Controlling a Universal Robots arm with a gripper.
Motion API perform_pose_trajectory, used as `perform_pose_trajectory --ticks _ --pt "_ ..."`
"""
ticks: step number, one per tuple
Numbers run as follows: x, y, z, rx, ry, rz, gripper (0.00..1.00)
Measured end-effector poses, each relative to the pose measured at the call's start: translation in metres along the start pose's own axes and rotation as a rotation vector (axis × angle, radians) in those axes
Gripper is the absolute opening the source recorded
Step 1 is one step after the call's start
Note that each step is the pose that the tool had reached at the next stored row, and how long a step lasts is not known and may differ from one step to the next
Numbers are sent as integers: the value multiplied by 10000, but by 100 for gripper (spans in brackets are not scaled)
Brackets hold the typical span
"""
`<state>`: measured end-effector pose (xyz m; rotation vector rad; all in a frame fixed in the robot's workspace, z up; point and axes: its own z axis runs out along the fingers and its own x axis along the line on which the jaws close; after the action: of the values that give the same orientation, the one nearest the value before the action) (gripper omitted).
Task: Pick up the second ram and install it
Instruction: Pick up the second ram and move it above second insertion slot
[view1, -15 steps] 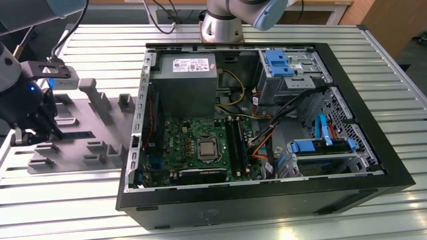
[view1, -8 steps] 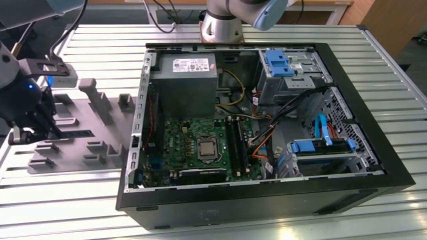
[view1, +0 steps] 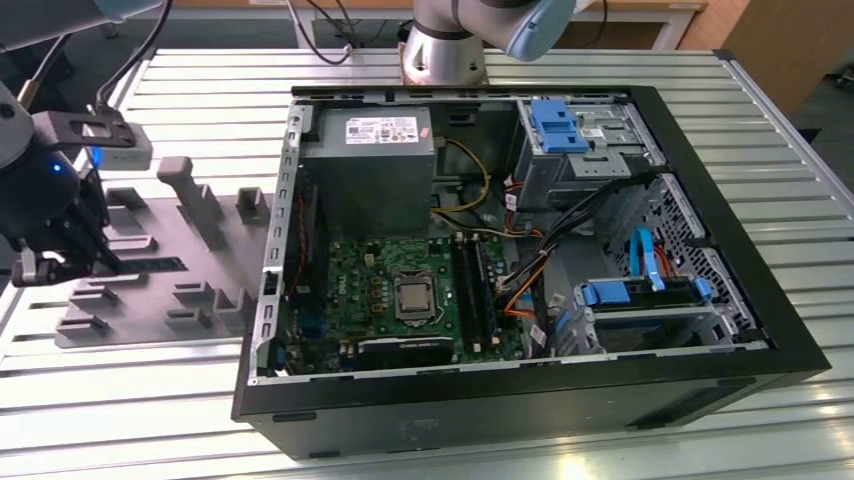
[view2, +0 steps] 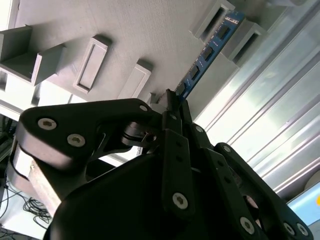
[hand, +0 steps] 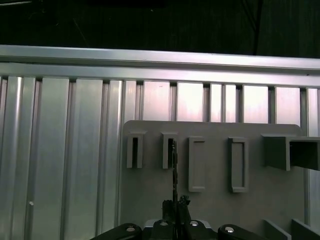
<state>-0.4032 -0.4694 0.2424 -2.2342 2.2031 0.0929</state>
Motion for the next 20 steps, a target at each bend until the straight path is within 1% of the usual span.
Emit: perform_pose_trajectory --ticks 20 --pt "-11 5 -113 1 0 0 14"
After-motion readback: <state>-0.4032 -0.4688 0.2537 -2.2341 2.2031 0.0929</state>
